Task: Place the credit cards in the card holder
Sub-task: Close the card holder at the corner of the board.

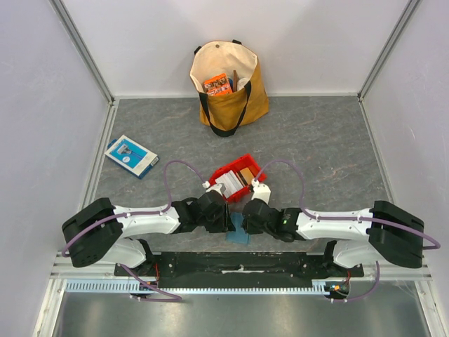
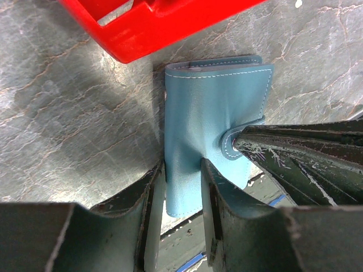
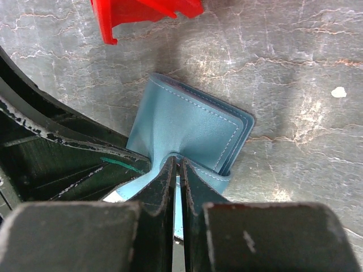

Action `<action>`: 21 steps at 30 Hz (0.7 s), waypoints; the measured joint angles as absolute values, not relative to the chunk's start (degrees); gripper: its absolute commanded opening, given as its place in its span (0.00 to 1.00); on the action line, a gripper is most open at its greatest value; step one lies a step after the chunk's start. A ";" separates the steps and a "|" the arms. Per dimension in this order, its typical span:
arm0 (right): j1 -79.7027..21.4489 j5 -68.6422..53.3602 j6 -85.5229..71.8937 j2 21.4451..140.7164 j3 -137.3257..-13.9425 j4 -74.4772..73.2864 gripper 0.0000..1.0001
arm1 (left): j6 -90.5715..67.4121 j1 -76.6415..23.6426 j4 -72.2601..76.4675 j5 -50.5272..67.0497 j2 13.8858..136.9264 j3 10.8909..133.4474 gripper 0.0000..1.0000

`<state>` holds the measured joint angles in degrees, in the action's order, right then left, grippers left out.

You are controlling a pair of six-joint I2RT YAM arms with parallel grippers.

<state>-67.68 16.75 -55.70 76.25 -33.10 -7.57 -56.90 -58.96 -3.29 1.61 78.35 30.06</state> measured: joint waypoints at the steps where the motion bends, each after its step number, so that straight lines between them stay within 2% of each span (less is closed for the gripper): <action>1: -67.92 17.04 -55.77 76.25 -33.17 -7.73 0.10 | -56.93 -58.96 -3.31 1.61 78.35 30.06 0.38; 11: -71.72 22.70 -57.45 76.90 -33.21 -8.25 0.00 | -56.93 -58.98 -3.29 1.61 78.35 30.06 0.38; 21: -76.69 29.95 -59.57 78.28 -33.45 -8.73 0.00 | -56.93 -58.98 -3.33 1.58 78.35 30.09 0.38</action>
